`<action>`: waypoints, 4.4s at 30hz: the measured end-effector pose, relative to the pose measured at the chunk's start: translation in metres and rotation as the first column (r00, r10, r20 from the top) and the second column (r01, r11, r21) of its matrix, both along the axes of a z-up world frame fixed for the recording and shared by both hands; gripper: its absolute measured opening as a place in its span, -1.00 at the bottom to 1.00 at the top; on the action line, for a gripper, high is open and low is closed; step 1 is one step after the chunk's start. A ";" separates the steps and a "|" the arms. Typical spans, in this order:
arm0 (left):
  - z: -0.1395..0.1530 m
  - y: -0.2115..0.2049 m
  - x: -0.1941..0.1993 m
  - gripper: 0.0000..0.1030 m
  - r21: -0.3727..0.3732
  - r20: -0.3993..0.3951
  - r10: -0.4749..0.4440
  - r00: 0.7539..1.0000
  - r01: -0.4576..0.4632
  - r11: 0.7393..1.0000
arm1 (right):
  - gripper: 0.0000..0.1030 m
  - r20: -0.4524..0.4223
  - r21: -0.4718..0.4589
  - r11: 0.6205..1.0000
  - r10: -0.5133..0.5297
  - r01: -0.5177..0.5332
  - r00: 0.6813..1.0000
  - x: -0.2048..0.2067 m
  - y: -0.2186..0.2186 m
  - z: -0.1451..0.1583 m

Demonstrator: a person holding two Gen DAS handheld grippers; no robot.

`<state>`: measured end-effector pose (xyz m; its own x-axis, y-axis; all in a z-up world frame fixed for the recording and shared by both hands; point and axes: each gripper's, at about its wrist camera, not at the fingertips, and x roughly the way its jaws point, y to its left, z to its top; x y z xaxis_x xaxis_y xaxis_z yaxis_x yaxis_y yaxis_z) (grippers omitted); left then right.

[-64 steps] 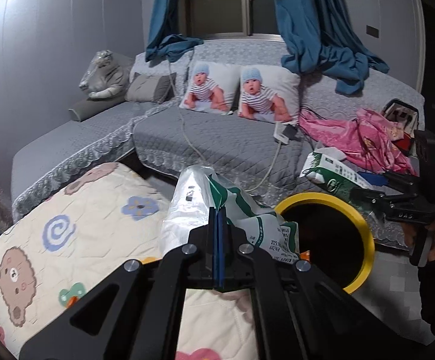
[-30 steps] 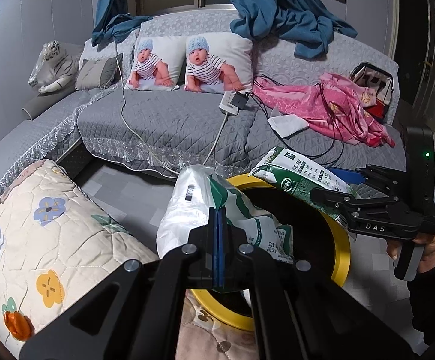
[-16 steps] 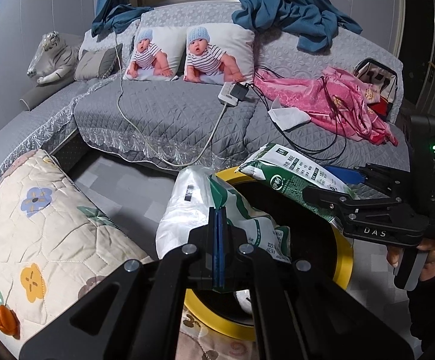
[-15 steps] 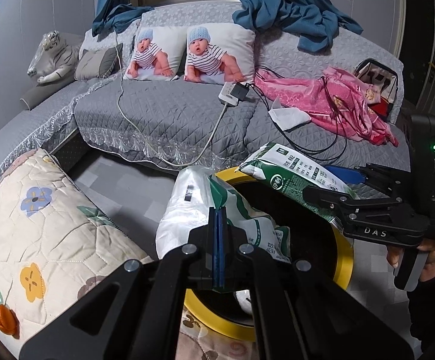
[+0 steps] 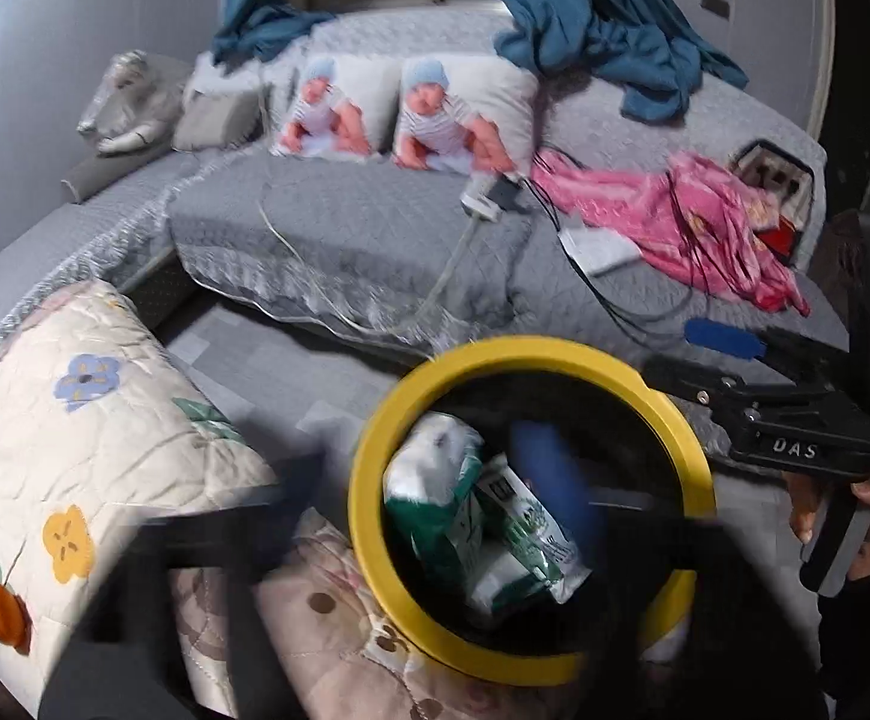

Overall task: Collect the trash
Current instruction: 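Open both grippers to drop the tissue pack and carton into the bin, then move both open grippers back over the remaining trash on the bed, then grasp the pink blue-capped tube with the left gripper while the right gripper grasps the black bag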

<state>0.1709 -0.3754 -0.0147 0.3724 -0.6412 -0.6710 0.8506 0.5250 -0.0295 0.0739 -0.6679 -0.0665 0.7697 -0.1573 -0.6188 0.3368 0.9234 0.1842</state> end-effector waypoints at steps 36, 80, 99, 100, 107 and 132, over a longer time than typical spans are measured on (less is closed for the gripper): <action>0.062 0.216 0.030 0.32 -0.145 0.033 0.350 0.936 -0.342 0.928 | 0.35 0.058 -0.067 0.985 0.163 -0.159 0.985 0.039 0.101 0.043; 0.036 0.440 -0.010 0.59 -0.200 0.035 0.644 0.765 -0.626 0.754 | 0.35 0.030 -0.118 0.849 0.521 -0.515 0.853 0.064 0.254 0.052; 0.004 0.404 0.010 0.74 -0.101 0.039 0.319 0.947 -0.314 0.944 | 0.35 -0.053 -0.088 0.751 0.652 -0.654 0.756 0.126 0.312 0.033; 0.003 0.402 0.011 0.74 -0.097 0.033 0.304 0.952 -0.300 0.949 | 0.34 -0.059 -0.086 0.748 0.656 -0.658 0.753 0.130 0.315 0.031; -0.008 0.383 0.027 0.74 -0.061 0.024 0.283 0.959 -0.282 0.958 | 0.34 -0.077 -0.080 0.726 0.679 -0.683 0.730 0.156 0.331 0.026; -0.032 0.463 0.022 0.74 -0.134 -0.121 0.667 0.735 -0.678 0.723 | 0.34 -0.059 -0.105 0.527 0.843 -0.843 0.534 0.135 0.375 0.021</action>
<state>0.1934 0.0877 -0.0468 0.7097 -0.3364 -0.6190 0.2693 0.9414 -0.2028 0.2085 -0.2932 -0.0452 0.5792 0.5006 -0.6433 -0.6096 0.7900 0.0660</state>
